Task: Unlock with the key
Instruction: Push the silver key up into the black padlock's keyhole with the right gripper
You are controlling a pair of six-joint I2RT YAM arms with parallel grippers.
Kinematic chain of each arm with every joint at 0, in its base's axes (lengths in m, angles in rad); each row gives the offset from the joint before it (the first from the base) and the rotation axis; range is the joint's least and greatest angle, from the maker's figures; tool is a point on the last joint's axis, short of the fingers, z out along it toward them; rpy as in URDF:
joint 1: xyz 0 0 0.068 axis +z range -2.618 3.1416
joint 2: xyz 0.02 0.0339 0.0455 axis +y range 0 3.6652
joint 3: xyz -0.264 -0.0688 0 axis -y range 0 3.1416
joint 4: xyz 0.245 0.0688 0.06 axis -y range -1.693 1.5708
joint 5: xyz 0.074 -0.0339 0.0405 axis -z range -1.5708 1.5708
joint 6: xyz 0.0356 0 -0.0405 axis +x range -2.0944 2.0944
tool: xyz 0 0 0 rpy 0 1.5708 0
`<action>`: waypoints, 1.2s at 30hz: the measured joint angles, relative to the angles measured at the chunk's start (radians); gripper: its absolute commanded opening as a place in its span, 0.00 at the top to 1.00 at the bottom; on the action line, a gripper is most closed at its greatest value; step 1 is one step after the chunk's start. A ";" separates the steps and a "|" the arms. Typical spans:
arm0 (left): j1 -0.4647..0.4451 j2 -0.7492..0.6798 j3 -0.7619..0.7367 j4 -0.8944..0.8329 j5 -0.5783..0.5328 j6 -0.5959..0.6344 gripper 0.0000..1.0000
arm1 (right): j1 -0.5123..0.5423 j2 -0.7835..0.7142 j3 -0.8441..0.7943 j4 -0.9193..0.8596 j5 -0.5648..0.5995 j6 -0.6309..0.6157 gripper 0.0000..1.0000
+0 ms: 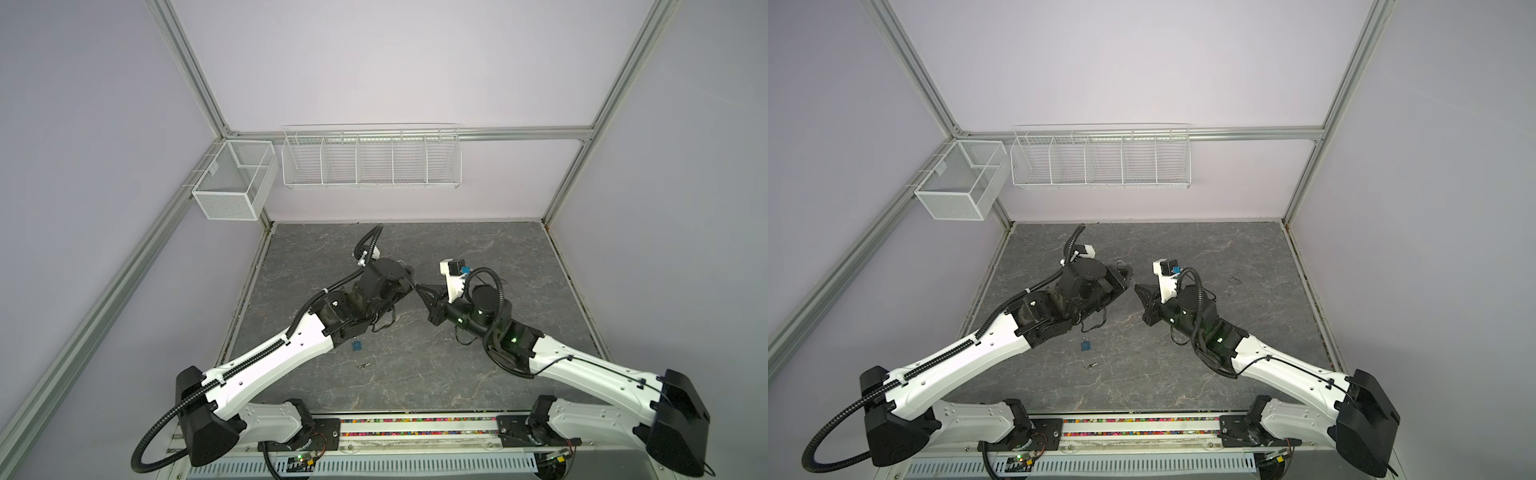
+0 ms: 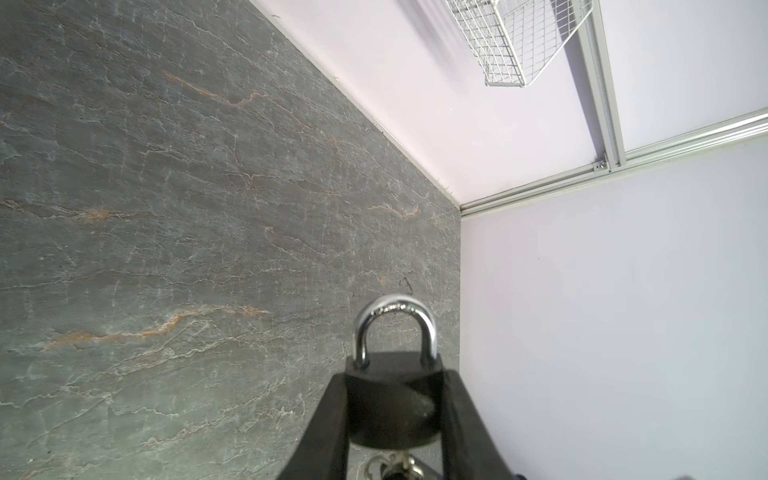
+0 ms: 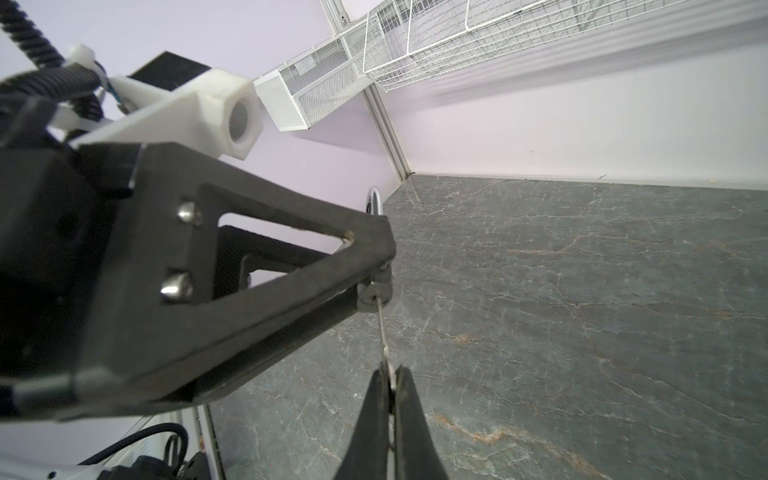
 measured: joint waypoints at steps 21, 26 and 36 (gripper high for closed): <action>0.004 -0.047 -0.023 -0.045 0.108 0.060 1.00 | 0.063 -0.064 0.000 -0.111 0.056 0.200 0.94; 0.003 -0.056 -0.023 -0.071 0.107 0.058 1.00 | 0.117 -0.064 0.031 -0.167 0.143 0.200 0.94; -0.018 -0.039 -0.020 -0.090 0.033 0.036 1.00 | 0.179 0.006 0.084 -0.195 0.285 0.219 0.94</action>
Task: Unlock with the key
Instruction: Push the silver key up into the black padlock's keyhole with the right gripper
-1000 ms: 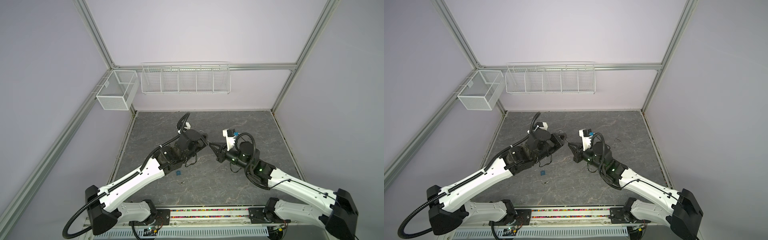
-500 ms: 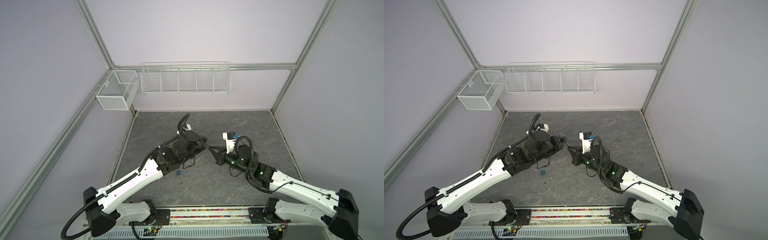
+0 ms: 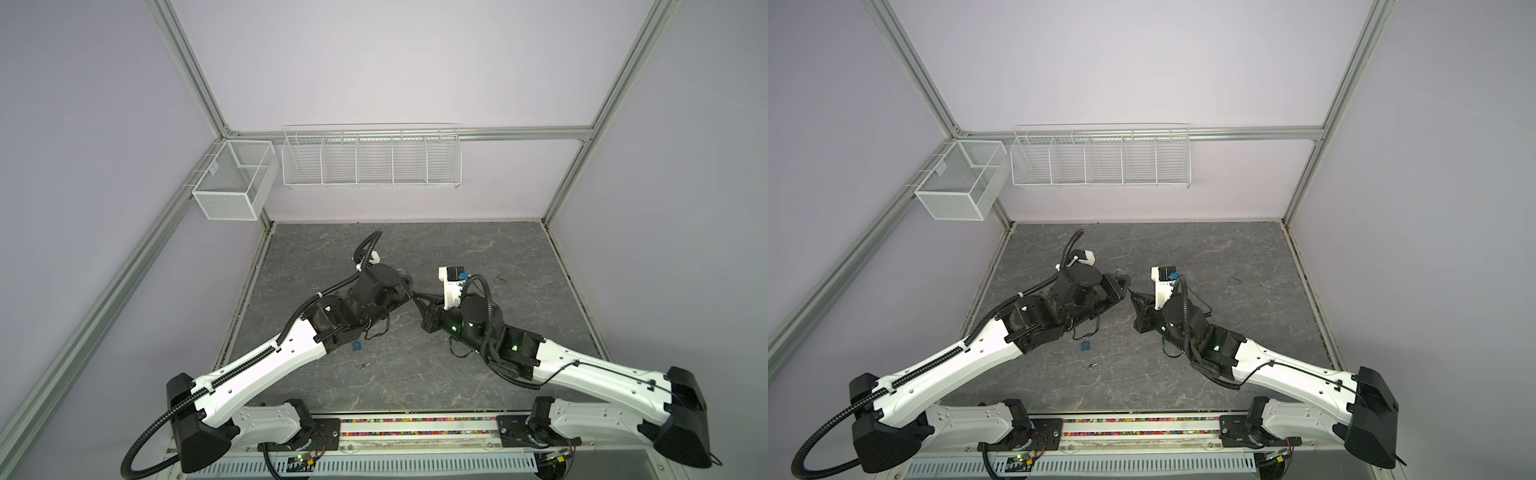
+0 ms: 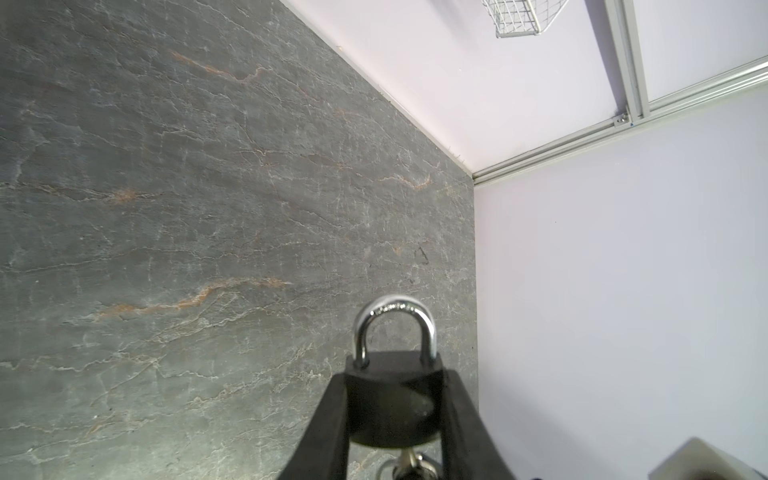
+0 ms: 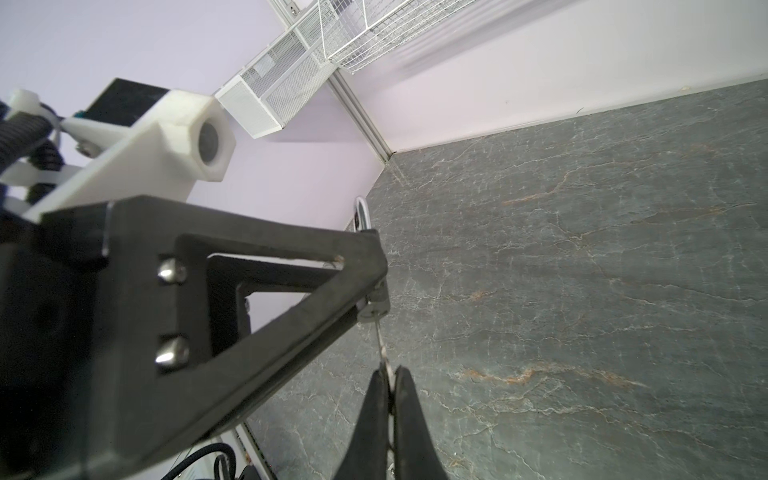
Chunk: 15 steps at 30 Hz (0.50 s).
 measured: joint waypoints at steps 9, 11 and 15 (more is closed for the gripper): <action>-0.001 0.000 0.004 -0.005 -0.011 -0.027 1.00 | 0.005 0.068 -0.008 0.130 0.021 0.018 0.94; 0.003 0.000 0.004 -0.005 -0.015 -0.028 1.00 | 0.004 0.083 -0.008 0.159 0.023 0.016 0.94; 0.003 0.003 0.015 -0.017 -0.026 -0.024 1.00 | 0.000 0.090 -0.008 0.173 0.024 -0.002 0.94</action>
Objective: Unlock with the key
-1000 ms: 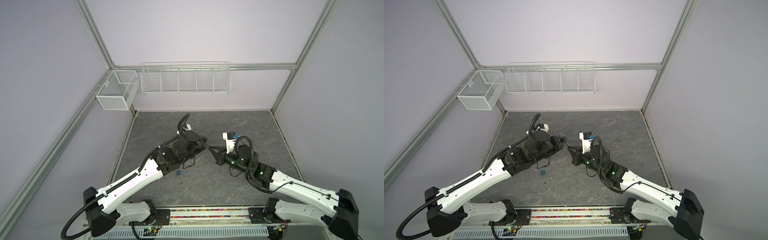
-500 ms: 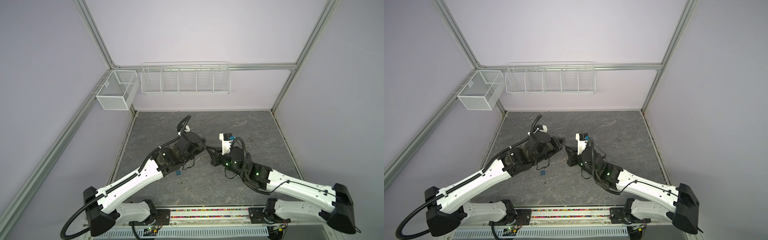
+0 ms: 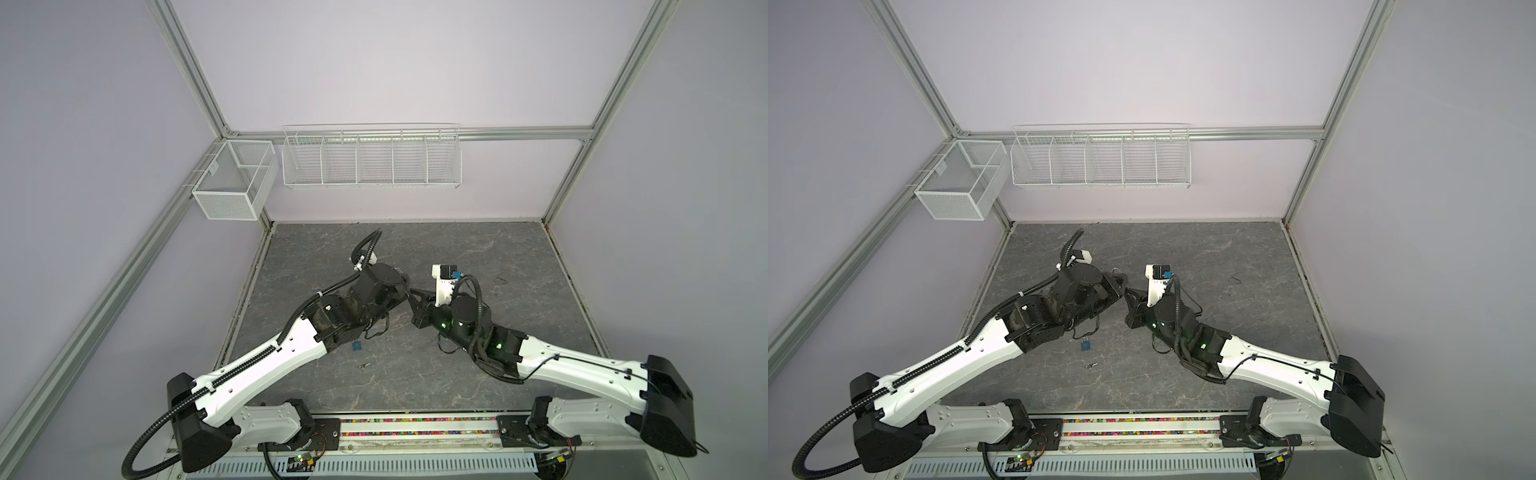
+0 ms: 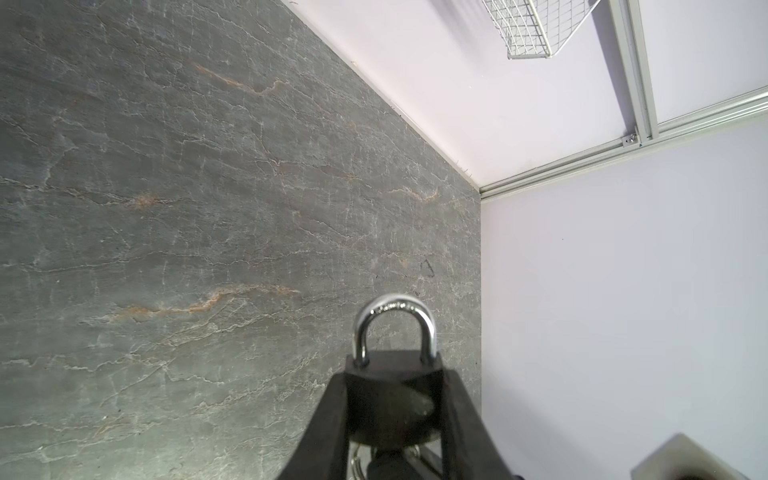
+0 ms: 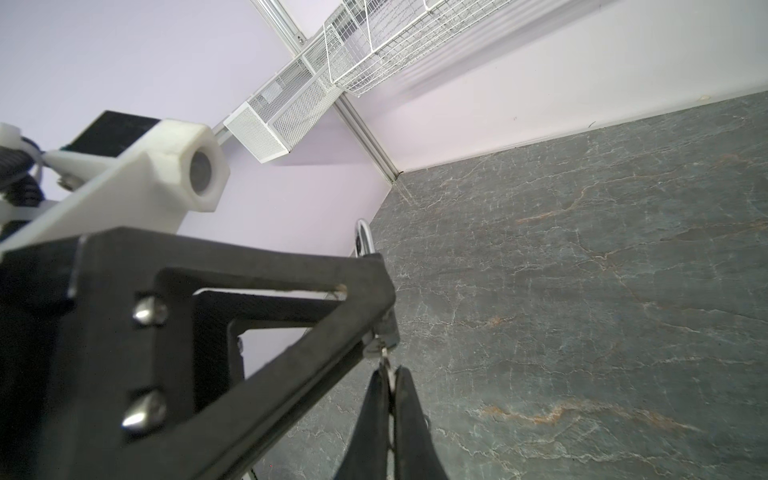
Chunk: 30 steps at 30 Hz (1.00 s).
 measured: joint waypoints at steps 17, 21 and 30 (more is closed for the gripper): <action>-0.016 0.003 0.035 0.006 -0.037 0.101 1.00 | -0.045 -0.103 0.016 -0.076 -0.139 -0.068 0.72; -0.015 0.004 0.035 0.010 -0.039 0.113 1.00 | -0.078 -0.137 0.002 -0.079 -0.187 -0.041 0.78; -0.015 0.003 0.035 0.020 -0.038 0.119 1.00 | -0.124 -0.102 -0.001 -0.071 -0.290 0.011 0.85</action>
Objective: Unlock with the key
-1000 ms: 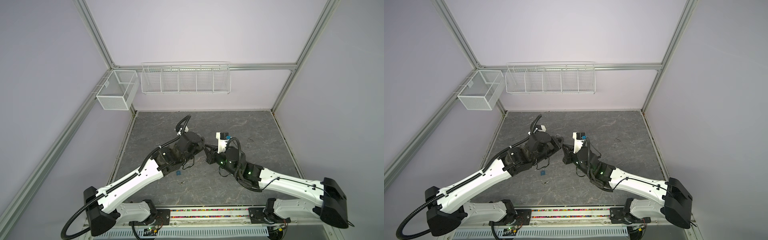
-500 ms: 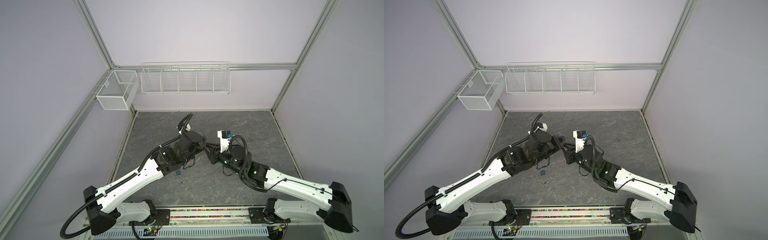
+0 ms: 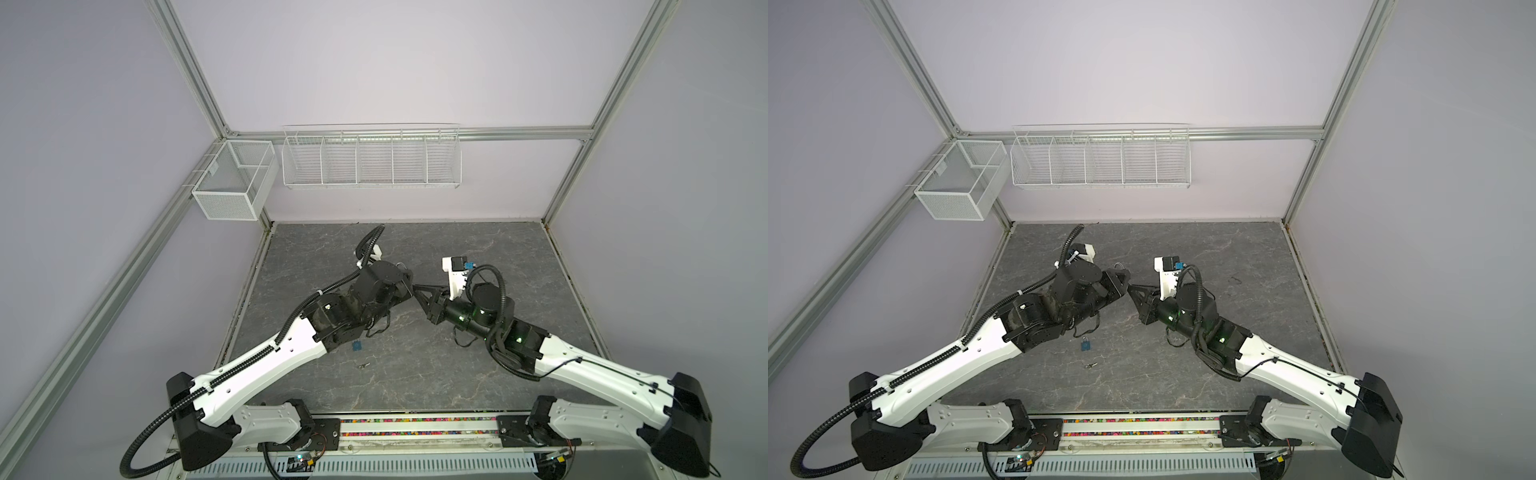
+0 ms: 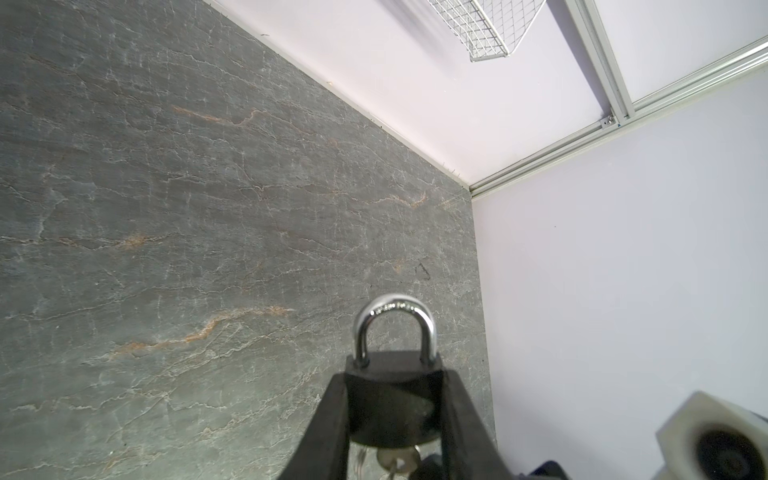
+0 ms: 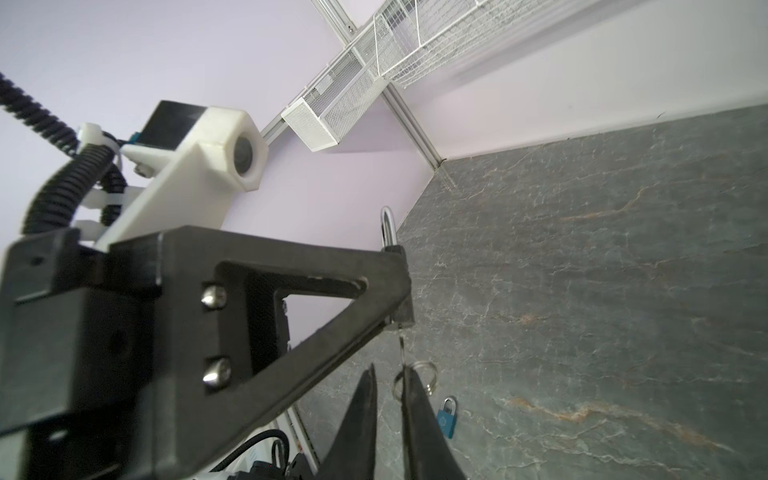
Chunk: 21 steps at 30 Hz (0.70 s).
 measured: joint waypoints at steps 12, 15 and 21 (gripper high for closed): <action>0.001 -0.004 0.000 -0.002 0.003 0.003 1.00 | -0.002 0.022 0.005 0.004 -0.003 -0.008 0.94; 0.000 -0.004 0.000 -0.008 0.005 0.004 1.00 | -0.002 0.030 0.009 0.003 0.005 -0.018 0.94; -0.001 -0.006 0.011 -0.021 -0.006 0.014 1.00 | -0.002 0.043 0.042 -0.010 0.013 -0.051 0.94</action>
